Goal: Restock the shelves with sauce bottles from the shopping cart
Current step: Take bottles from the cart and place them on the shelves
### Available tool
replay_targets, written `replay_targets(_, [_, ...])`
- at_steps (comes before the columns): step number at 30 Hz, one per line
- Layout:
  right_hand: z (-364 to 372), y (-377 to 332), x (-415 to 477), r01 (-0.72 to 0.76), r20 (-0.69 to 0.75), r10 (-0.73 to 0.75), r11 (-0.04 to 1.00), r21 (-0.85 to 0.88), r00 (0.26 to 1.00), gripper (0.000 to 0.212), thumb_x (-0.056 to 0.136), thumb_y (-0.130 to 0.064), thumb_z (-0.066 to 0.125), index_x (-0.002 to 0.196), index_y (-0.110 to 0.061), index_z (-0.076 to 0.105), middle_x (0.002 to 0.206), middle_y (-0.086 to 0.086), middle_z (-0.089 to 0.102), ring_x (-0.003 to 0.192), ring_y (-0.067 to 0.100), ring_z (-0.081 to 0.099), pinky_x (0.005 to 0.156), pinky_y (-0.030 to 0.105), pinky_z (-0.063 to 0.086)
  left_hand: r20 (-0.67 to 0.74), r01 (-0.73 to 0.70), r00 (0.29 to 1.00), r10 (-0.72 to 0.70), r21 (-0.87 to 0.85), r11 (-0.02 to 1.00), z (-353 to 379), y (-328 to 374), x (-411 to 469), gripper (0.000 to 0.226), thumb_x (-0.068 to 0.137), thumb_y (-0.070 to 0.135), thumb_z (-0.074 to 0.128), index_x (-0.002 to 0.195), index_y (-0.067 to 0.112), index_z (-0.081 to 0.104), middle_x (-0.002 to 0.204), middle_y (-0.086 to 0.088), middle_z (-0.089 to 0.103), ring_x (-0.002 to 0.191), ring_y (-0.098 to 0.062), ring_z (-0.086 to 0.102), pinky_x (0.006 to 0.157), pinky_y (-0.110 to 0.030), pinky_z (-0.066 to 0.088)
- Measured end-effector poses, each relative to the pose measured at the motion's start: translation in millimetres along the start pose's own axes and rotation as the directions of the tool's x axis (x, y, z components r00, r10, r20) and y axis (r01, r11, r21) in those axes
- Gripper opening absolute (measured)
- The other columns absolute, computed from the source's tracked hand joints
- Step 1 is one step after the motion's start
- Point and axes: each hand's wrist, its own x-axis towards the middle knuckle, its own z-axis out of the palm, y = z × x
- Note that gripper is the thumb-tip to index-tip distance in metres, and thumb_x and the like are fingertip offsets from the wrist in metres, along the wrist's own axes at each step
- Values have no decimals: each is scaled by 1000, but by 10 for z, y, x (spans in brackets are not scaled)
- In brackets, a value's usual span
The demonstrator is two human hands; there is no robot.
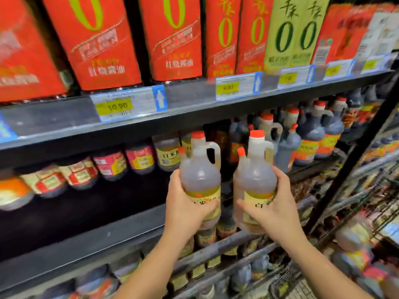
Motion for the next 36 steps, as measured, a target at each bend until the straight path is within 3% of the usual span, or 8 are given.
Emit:
replay_targets(5, [291,-10,248,29,67,-31,999,25,997,93,59,-38,89,128,-50,28,124,-36,39,114,-16,45,82,-1,39,-116,87,990,-83,38,995,-123,-183,177,78,49,32,94,104,44,41,106,16,57,93,11,58,66,-1,43])
replay_targets(11, [656,88,567,-12,121,10,1000,16,993,109,58,-41,89,144,-29,22,137,-6,42,127,12,44,103,33,44,-214,74,975,-58,66,995,-144,-381,398,98,52,20,95,130,36,37,109,21,59,94,17,58,69,0,42])
replay_targets(16, [905,163,763,-33,128,26,998,54,991,80,52,-52,84,107,-39,29,106,-18,50,100,0,58,78,19,51,-257,130,959,-118,33,991,-122,-516,489,107,55,21,95,139,35,31,111,30,51,92,27,52,69,3,40])
replay_targets(19, [1050,217,887,-6,128,-15,986,164,992,95,52,-38,90,128,-32,33,113,-24,52,104,-18,53,79,4,44,-264,152,955,-135,44,987,-114,-550,556,103,56,24,94,134,44,29,112,28,52,95,19,55,72,2,42])
replay_targets(25, [1296,382,1094,-7,167,-29,978,210,985,107,56,-11,93,141,-18,29,117,-28,44,97,-18,51,78,-2,39,-250,199,950,-185,31,980,-71,-619,790,102,48,21,94,124,48,31,111,25,57,90,25,54,67,2,42])
replay_targets(29, [1360,396,1147,-22,160,-9,981,191,987,101,59,-25,92,138,-37,30,115,-30,50,100,-13,55,75,0,42,-243,183,956,-161,69,981,-71,-694,896,103,51,23,96,126,47,30,113,31,52,93,29,50,70,5,38])
replay_targets(33, [1387,400,1184,-28,155,6,990,139,988,100,59,-35,91,138,-39,28,120,-23,52,104,-10,55,77,10,44,-238,182,959,-155,98,978,-73,-763,954,109,52,27,96,137,37,29,127,18,51,110,6,51,76,5,37])
replay_targets(36, [1414,413,1222,-33,158,14,992,119,987,101,60,-35,90,139,-39,27,121,-23,48,103,-17,51,76,6,44,-237,158,964,-123,133,978,-77,-811,999,116,53,28,96,145,28,25,142,8,42,123,-3,43,89,1,33])
